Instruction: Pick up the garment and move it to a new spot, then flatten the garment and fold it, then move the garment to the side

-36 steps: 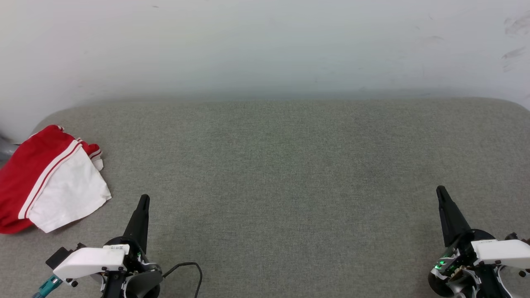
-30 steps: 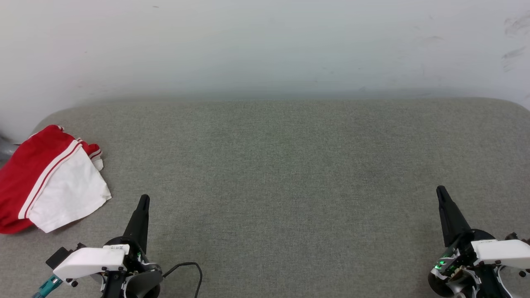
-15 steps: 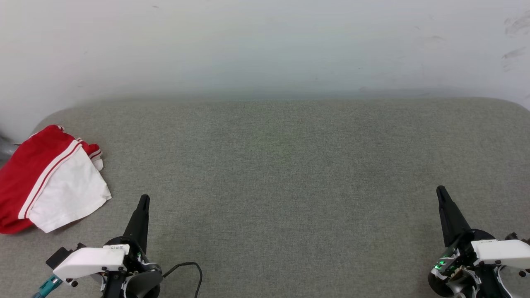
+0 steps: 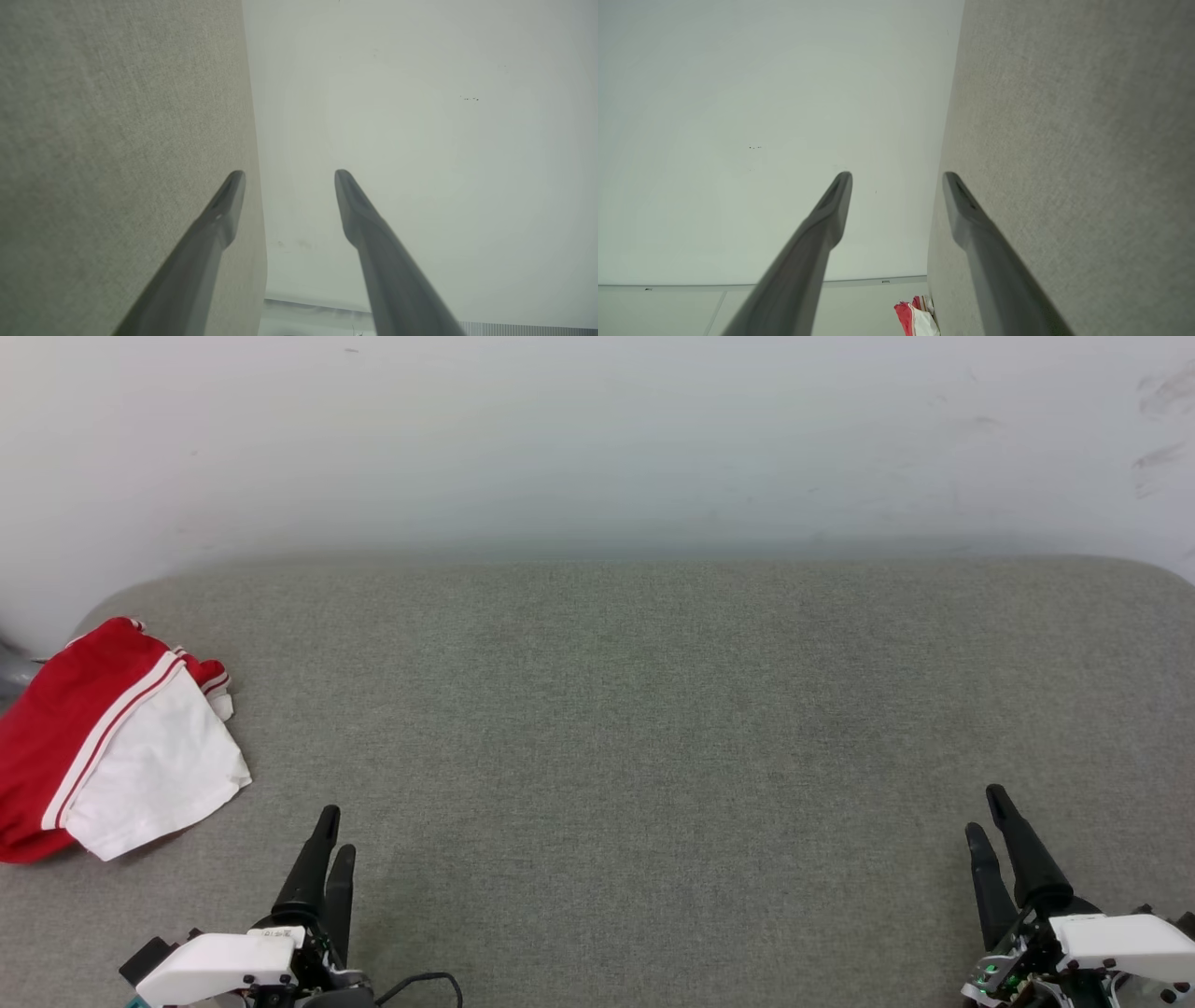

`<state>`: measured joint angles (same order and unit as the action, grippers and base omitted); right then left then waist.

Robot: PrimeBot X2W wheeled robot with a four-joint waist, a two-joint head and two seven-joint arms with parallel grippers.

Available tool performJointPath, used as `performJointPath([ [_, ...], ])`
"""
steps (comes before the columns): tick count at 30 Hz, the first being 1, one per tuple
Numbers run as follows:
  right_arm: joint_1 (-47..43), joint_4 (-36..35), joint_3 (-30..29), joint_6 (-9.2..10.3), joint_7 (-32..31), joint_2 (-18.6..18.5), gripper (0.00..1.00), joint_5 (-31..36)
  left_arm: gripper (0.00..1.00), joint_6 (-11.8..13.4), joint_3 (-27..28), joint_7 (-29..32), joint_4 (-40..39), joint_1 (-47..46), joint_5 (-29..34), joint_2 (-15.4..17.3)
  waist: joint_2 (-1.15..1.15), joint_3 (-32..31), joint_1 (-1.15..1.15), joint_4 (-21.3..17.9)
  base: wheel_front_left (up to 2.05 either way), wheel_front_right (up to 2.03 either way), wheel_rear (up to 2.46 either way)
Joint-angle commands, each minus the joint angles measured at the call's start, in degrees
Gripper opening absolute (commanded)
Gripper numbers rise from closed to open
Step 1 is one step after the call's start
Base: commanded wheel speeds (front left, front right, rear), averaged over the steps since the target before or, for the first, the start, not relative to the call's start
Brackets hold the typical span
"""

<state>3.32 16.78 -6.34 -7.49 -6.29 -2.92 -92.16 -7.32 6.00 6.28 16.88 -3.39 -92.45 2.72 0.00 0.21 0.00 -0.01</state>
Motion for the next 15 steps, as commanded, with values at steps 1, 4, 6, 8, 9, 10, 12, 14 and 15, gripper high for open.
performJointPath([
  [1,0.8,-1.1,0.4,-0.01,0.6,0.0,1.00,0.6,1.00,0.0,-0.1,-0.6,-1.1,-0.9,0.4,0.1,0.00,0.0,0.00,0.0,0.00,0.00,0.00],
  [4,0.6,-1.1,0.8,-0.01,1.5,0.0,1.00,1.6,1.00,0.0,-0.3,-1.5,-1.4,-0.5,0.7,0.1,0.00,0.0,0.00,-0.1,0.00,0.00,0.00],
  [6,0.5,-1.0,0.9,-0.01,2.1,0.0,1.00,2.3,1.00,0.0,-0.4,-2.1,-1.4,-0.2,1.1,0.1,0.00,0.0,0.00,-0.1,0.00,0.00,0.00],
  [8,0.5,-1.0,1.0,-0.01,2.6,0.0,1.00,3.5,1.00,0.0,-0.6,-2.7,-1.4,0.0,1.8,0.1,0.00,0.0,0.00,-0.1,0.00,0.00,0.00],
  [9,0.5,-0.9,0.9,-0.01,2.9,0.0,1.00,4.3,1.00,0.0,-0.6,-2.9,-1.5,0.1,2.1,0.1,0.00,0.0,0.00,-0.1,0.00,0.00,0.00],
  [10,0.5,-0.7,0.8,-0.01,3.2,0.0,1.00,4.8,1.00,0.0,-0.6,-3.2,-1.4,0.2,2.3,0.1,0.00,0.0,0.00,-0.2,0.00,0.00,0.00],
  [12,0.5,-0.6,0.3,-0.01,3.7,0.0,1.00,6.0,1.00,-0.1,-0.5,-3.7,-1.1,0.5,3.1,0.1,0.00,0.0,0.00,-0.2,0.00,0.00,0.00],
  [14,0.6,-0.4,-0.5,-0.01,4.2,0.0,1.00,7.4,1.00,-0.1,-0.3,-4.3,-0.9,0.6,4.4,0.1,0.00,0.0,0.00,-0.2,0.00,0.00,0.00],
  [15,0.7,-0.6,-0.7,-0.01,4.5,0.0,1.00,8.5,1.00,-0.1,-0.1,-4.5,-0.9,0.7,5.3,0.1,0.00,0.0,0.00,-0.3,0.00,0.00,0.00],
])
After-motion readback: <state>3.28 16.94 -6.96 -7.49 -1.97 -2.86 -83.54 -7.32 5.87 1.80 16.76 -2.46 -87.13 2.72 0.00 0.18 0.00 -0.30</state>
